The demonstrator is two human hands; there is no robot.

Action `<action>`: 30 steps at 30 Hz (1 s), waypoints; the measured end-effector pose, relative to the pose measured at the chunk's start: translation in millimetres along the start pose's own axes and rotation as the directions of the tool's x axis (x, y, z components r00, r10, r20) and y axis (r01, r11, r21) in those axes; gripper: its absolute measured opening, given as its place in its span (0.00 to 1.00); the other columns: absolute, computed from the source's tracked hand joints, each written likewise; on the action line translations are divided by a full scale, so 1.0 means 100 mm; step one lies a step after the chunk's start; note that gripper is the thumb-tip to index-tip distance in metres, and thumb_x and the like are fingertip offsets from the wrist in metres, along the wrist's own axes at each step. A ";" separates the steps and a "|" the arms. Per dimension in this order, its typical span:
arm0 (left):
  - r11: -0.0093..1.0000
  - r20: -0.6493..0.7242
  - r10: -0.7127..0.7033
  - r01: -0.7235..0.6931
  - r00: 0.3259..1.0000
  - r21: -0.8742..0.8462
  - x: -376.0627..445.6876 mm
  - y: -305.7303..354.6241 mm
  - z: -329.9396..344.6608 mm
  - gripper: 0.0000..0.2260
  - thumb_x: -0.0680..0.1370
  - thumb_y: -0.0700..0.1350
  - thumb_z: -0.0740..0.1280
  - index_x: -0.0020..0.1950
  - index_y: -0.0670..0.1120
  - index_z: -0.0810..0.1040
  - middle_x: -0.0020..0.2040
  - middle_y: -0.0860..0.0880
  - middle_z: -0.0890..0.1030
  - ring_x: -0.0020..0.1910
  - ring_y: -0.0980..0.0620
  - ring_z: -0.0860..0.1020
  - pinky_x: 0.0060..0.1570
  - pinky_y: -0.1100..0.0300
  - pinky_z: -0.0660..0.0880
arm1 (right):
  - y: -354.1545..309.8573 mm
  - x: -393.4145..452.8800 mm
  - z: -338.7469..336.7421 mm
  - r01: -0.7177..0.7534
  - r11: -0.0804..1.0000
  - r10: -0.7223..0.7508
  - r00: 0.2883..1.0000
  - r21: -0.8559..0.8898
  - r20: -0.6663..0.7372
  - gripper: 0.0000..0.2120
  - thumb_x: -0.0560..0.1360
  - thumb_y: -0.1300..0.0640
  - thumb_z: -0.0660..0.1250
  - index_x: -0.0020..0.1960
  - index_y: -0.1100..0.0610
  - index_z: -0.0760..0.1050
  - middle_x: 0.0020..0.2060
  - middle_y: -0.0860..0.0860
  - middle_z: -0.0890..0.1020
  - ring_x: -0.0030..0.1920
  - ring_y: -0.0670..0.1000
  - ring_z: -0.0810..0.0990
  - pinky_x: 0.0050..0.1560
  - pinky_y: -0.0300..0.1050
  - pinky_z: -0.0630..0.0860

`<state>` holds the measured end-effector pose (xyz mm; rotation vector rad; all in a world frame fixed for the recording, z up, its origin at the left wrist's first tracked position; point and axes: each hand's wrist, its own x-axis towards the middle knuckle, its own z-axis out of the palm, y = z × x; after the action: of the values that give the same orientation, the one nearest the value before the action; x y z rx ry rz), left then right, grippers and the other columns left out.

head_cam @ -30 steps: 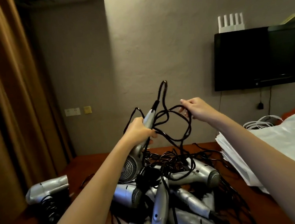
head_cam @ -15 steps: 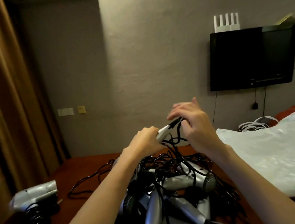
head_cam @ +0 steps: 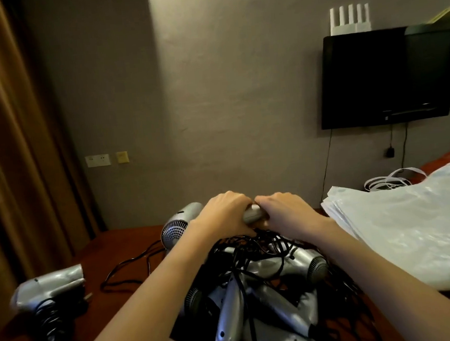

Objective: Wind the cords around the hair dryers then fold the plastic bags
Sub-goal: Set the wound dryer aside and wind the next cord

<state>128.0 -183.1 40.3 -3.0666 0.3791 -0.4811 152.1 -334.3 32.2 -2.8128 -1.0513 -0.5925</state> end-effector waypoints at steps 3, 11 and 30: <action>0.987 -0.027 -0.052 0.047 0.998 -0.154 -0.11 -0.24 -0.01 0.27 0.68 0.66 0.72 0.61 0.51 0.79 0.55 0.50 0.83 0.54 0.48 0.80 0.53 0.51 0.77 | 0.10 -0.05 0.16 -0.038 0.999 0.039 0.998 0.020 -0.054 0.11 0.77 0.48 0.64 0.53 0.55 0.70 0.51 0.54 0.81 0.52 0.60 0.78 0.41 0.49 0.67; -0.094 0.505 -0.400 0.514 0.765 -0.853 -0.43 -0.73 0.07 0.36 0.60 0.57 0.77 0.61 0.38 0.77 0.47 0.39 0.84 0.42 0.45 0.82 0.42 0.52 0.81 | 0.29 -0.11 0.18 -0.010 0.969 0.080 0.958 0.247 -0.274 0.13 0.70 0.47 0.72 0.49 0.53 0.76 0.41 0.49 0.82 0.43 0.54 0.79 0.37 0.46 0.67; -0.307 0.199 -0.454 0.057 0.869 -0.950 -0.23 -0.71 0.44 0.14 0.78 0.48 0.61 0.49 0.38 0.78 0.34 0.42 0.83 0.28 0.50 0.81 0.31 0.60 0.77 | 0.12 -0.16 0.43 0.259 0.595 -0.209 0.964 0.761 -0.164 0.13 0.82 0.44 0.52 0.57 0.40 0.74 0.30 0.46 0.69 0.29 0.52 0.68 0.31 0.49 0.67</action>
<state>136.9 -110.1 -5.2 -4.9094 -0.2367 -1.0323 163.2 -344.1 -13.0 -1.8878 -1.2776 -0.1423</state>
